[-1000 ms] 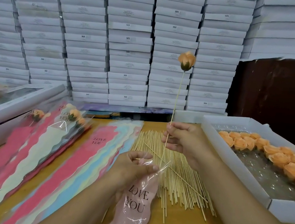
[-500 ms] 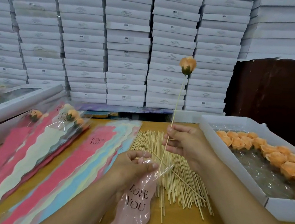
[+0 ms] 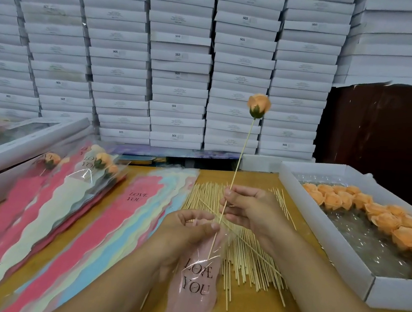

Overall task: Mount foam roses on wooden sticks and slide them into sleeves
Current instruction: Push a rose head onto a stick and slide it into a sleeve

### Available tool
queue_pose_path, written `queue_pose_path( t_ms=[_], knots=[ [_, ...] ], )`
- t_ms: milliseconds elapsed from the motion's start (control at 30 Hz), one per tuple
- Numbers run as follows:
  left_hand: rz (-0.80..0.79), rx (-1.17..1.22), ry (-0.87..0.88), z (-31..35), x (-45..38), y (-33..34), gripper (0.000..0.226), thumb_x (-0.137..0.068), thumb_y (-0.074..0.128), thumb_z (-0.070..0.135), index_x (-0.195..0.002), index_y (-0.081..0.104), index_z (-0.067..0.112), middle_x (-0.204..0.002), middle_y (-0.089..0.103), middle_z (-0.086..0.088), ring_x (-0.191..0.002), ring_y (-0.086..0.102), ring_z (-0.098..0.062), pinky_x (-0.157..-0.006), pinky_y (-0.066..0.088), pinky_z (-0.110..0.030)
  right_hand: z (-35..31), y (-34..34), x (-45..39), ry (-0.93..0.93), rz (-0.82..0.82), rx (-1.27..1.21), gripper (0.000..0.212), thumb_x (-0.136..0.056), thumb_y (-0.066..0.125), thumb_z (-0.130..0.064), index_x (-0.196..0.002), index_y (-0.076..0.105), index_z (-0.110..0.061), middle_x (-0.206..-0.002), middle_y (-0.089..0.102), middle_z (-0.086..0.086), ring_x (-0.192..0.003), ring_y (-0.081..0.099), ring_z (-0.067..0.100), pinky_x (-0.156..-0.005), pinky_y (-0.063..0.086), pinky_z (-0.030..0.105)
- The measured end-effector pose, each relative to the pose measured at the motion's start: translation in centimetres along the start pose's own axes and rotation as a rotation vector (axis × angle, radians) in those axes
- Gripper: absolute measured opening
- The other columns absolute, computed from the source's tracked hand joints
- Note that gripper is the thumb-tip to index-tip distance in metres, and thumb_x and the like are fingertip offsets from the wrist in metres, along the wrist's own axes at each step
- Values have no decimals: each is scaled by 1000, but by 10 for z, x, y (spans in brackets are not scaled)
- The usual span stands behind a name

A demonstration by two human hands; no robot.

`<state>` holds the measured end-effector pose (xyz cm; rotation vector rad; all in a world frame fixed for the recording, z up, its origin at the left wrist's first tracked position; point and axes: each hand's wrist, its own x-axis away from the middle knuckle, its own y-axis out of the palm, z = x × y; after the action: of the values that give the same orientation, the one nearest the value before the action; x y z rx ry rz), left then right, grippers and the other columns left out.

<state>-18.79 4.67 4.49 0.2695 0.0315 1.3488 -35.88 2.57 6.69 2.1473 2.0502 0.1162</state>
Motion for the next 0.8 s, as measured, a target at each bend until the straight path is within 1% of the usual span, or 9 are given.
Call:
queue_pose_path(
  t_ms=[67, 200, 267, 333, 400, 500, 567, 700, 800],
  knots=[
    [-8, 1, -8, 0, 1, 0, 35, -80, 77, -5, -113, 67, 0, -89, 70, -19, -65, 69, -24, -64, 59, -32, 0, 1, 0, 1, 4, 13, 13, -86, 76, -18, -98, 72, -14, -84, 78, 7, -73, 74, 16, -58, 57, 22],
    [-33, -32, -17, 1, 1, -4, 41, -74, 80, -6, -112, 68, 5, -92, 74, -20, -71, 70, -27, -66, 60, -33, -3, 1, 1, -18, 20, 31, 7, -89, 73, -15, -96, 72, -15, -83, 78, 7, -69, 73, 15, -57, 57, 21],
    [-40, -51, -22, 0, 2, -7, 40, -74, 82, -5, -110, 70, 7, -92, 74, -20, -74, 70, -28, -71, 59, -36, -11, -1, -1, -58, 51, 32, 7, -91, 70, -13, -98, 72, -14, -80, 77, 6, -67, 72, 14, -56, 56, 21],
    [-27, -42, -32, -1, 2, -9, 40, -71, 83, -5, -107, 70, 8, -95, 73, -24, -76, 69, -29, -77, 58, -40, -24, -4, -4, -113, 104, 30, 8, -91, 70, -11, -99, 72, -12, -75, 75, 4, -64, 70, 12, -56, 56, 21],
    [-5, -57, -30, 0, 4, -11, 45, -65, 85, -3, -107, 70, 8, -102, 72, -29, -79, 70, -31, -78, 59, -40, -39, -7, -8, -171, 155, 14, 7, -91, 70, -10, -97, 72, -10, -70, 73, 2, -61, 67, 12, -55, 55, 20],
    [-16, -90, -31, 3, 6, -11, 45, -67, 85, -2, -108, 71, 9, -100, 73, -28, -78, 71, -32, -73, 61, -39, -60, -10, -11, -235, 191, -11, 6, -91, 70, -9, -97, 71, -9, -66, 72, 0, -58, 67, 9, -54, 55, 19],
    [-21, -95, -27, 4, 6, -10, 43, -69, 84, -4, -109, 71, 8, -98, 74, -26, -77, 71, -33, -70, 61, -39, -67, -11, -11, -247, 193, -6, 6, -91, 70, -9, -96, 71, -10, -67, 72, 1, -58, 68, 9, -54, 55, 18],
    [-16, -82, -19, 5, 6, -9, 45, -68, 85, -5, -109, 70, 8, -103, 72, -28, -79, 70, -32, -71, 60, -38, -63, -9, -9, -213, 141, 49, 5, -92, 68, -7, -91, 72, -10, -66, 71, 1, -58, 66, 11, -54, 55, 20],
    [-7, -72, -18, 5, 6, -8, 47, -69, 84, -6, -111, 68, 7, -101, 74, -25, -76, 71, -31, -71, 61, -38, -52, -9, -8, -174, 115, 89, 6, -92, 68, -9, -95, 73, -8, -64, 70, 0, -59, 63, 13, -54, 55, 20]
  ],
)
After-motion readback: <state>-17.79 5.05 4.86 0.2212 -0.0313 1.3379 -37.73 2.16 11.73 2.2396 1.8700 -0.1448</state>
